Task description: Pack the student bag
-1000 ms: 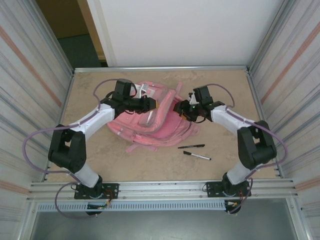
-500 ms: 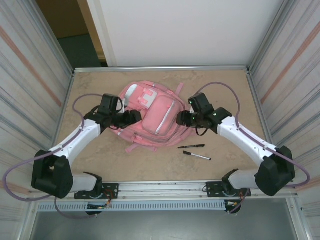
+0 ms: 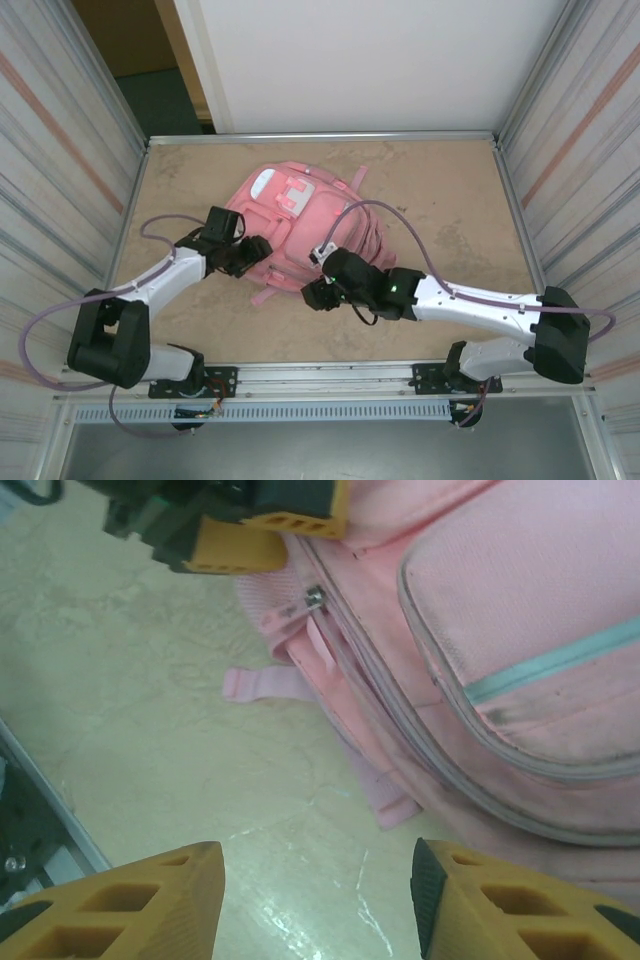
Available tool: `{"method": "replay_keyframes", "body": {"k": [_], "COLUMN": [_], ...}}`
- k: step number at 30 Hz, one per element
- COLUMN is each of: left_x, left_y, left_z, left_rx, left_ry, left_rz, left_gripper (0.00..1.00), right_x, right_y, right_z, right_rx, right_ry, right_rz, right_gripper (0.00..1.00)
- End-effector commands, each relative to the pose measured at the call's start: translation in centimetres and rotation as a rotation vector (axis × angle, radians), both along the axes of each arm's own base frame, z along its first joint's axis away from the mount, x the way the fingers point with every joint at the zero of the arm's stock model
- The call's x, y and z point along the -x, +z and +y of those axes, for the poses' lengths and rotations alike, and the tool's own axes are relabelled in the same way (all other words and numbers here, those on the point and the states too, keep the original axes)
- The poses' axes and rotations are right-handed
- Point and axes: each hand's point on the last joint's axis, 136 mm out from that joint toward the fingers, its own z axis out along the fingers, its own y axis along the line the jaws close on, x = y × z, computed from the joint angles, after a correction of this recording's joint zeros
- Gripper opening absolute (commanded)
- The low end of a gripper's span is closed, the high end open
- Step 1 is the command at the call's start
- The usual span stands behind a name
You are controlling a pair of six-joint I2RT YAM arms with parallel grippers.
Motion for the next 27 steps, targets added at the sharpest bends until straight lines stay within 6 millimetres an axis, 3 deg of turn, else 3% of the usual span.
{"method": "replay_keyframes", "body": {"k": [1, 3, 5, 8, 11, 14, 16, 21, 27], "left_x": [-0.5, -0.4, -0.6, -0.5, 0.2, 0.8, 1.0, 0.9, 0.7], "left_y": [-1.6, -1.7, -0.6, 2.0, 3.8, 3.7, 3.1, 3.0, 3.7], "left_z": [0.9, 1.0, 0.5, -0.5, -1.0, -0.7, -0.7, -2.7, -4.6], "left_rx": [0.047, 0.077, 0.109, 0.162, 0.182, 0.174, 0.180, 0.264, 0.344], "left_ry": [0.070, 0.080, 0.066, 0.047, 0.048, 0.059, 0.058, -0.010, -0.054], "left_rz": [0.048, 0.062, 0.036, -0.017, -0.067, -0.087, -0.070, -0.006, 0.032], "left_gripper": [0.42, 0.27, 0.13, 0.07, 0.04, 0.00, 0.00, 0.00, 0.00], "right_x": [-1.2, 0.3, 2.7, 4.0, 4.3, 3.8, 2.3, -0.8, -2.0], "right_y": [2.3, 1.5, 0.2, -1.9, -2.7, -2.5, -2.1, -0.2, -1.2], "right_z": [0.6, 2.5, 4.5, 5.5, 5.8, 5.5, 5.0, 6.1, 6.7], "right_rx": [-0.033, -0.065, -0.071, -0.017, 0.059, 0.148, 0.217, 0.271, 0.202], "right_ry": [0.014, 0.168, 0.394, 0.554, 0.699, 0.804, 0.844, 0.854, 0.825], "right_rz": [-0.151, -0.155, -0.184, -0.244, -0.413, -0.601, -0.724, -0.938, -0.894], "right_gripper": [0.51, 0.56, 0.57, 0.56, 0.56, 0.57, 0.57, 0.57, 0.56]}}
